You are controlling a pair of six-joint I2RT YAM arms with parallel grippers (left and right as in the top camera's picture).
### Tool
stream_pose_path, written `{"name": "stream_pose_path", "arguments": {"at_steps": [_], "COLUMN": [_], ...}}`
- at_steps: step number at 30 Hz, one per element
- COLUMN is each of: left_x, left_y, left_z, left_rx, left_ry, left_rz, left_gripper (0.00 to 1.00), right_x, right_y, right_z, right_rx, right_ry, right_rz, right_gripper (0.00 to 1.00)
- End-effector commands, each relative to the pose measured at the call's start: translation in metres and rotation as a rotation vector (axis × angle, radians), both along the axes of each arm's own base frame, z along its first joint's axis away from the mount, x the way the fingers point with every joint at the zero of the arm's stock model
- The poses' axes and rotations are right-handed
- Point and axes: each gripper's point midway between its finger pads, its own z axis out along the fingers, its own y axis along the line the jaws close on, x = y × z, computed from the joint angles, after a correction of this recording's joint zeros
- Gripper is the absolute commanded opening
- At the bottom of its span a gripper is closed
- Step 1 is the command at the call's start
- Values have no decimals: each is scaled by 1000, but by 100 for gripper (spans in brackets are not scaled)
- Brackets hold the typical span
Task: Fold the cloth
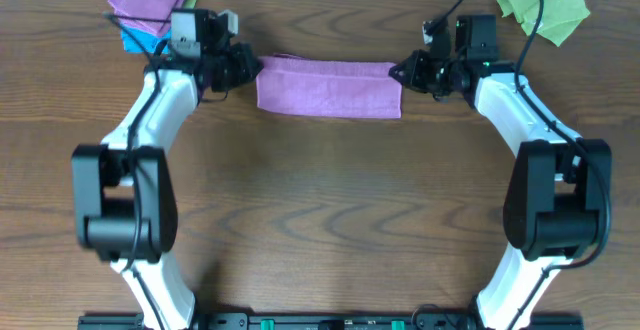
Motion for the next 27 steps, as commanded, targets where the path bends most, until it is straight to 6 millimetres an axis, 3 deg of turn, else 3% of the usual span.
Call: {"name": "stream_pose_path", "arguments": {"at_steps": [1,8,19,26,27], "left_x": [18,34,-8,-10,-10], "left_y": [-10,-16,-8,-7,-6], "left_z": [5,2,-32,-36,-37], "left_rx": [-41,-58,101,149,157], "left_ry": [1,21,179,185,185], "left_rz": [-31,-57,-122,-119,-114], "left_gripper": [6,6,6,6,8], "right_x": [17,22,-14,-20,-20], "right_y": [-7,-11,-5,-4,-4], "right_z": [3,-6,-28,-31,-31], "right_rx": [-35,-60,-116,-129,-129], "right_ry": [-26,-10,122,139,139], "right_rz": [-37,-60,19,36,36], "right_gripper": [1,2,2,2,15]}}
